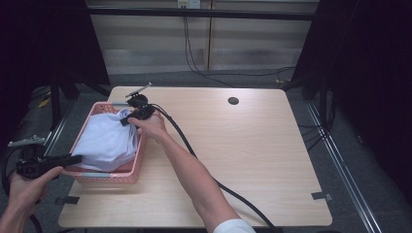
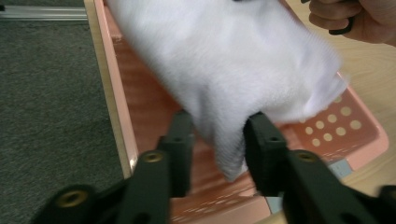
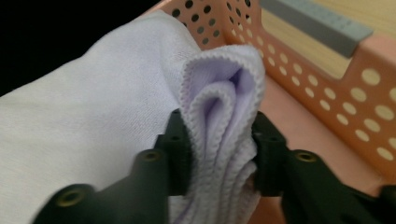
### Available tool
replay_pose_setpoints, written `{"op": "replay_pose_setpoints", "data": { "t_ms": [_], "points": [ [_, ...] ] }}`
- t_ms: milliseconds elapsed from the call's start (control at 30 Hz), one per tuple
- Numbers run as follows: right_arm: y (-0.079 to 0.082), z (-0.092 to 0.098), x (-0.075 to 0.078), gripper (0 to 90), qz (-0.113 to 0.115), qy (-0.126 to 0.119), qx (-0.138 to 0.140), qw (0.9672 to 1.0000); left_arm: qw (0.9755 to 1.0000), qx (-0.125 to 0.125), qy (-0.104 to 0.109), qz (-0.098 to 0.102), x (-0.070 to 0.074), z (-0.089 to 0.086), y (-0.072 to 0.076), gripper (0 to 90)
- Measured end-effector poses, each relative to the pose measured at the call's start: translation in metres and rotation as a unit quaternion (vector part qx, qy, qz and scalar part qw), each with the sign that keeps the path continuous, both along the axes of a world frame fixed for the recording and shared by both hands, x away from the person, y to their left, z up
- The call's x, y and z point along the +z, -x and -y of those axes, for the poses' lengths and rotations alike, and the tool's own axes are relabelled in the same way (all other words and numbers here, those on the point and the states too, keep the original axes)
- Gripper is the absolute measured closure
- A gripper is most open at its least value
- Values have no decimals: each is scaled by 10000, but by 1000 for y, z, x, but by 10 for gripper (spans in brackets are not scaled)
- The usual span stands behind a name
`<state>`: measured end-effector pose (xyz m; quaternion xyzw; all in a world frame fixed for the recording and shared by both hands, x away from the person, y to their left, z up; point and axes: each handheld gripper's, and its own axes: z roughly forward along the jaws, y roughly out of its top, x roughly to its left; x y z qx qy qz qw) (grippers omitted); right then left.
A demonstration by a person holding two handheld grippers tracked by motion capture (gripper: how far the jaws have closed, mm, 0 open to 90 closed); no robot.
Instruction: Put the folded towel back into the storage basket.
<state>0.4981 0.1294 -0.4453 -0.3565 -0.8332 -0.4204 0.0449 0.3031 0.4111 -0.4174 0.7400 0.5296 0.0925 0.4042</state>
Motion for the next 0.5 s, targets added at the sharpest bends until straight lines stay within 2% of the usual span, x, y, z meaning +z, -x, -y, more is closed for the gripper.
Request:
{"op": "replay_pose_setpoints", "data": {
  "t_ms": [33, 67, 133, 200, 233, 300, 367, 400, 500],
  "points": [
    [0, 1, -1, 466, 22, 19, -35, 10000, 10000, 43, -22, 47, 1, 1, 1, 491],
    [0, 4, -2, 428, 189, 20, -45, 9998, 10000, 34, 30, 87, 1, 2, 1, 429],
    [1, 11, 3, 388, 276, -197, -47, 9994, 9998, -1, -7, 202, 4, 7, 3, 410],
    [4, 21, 13, 389, 394, -352, -11, 9986, 9996, -48, -15, 269, 6, 17, 4, 378],
    [10, 32, 22, 389, 547, -417, 57, 9976, 9994, -123, -6, 331, 7, 23, 5, 357],
    [13, 40, 27, 401, 613, -456, 76, 9970, 9986, -238, 81, 472, 10, 37, 9, 365],
    [21, 57, 34, 411, 761, -523, 156, 9956, 9973, -375, 217, 592, 12, 51, 12, 364],
    [26, 67, 37, 416, 850, -516, 189, 9949, 9970, -349, 236, 647, 12, 60, 13, 364],
    [41, 99, 41, 424, 972, -591, 225, 9932, 9954, -522, 260, 758, 12, 85, 17, 362]
  ]
}}
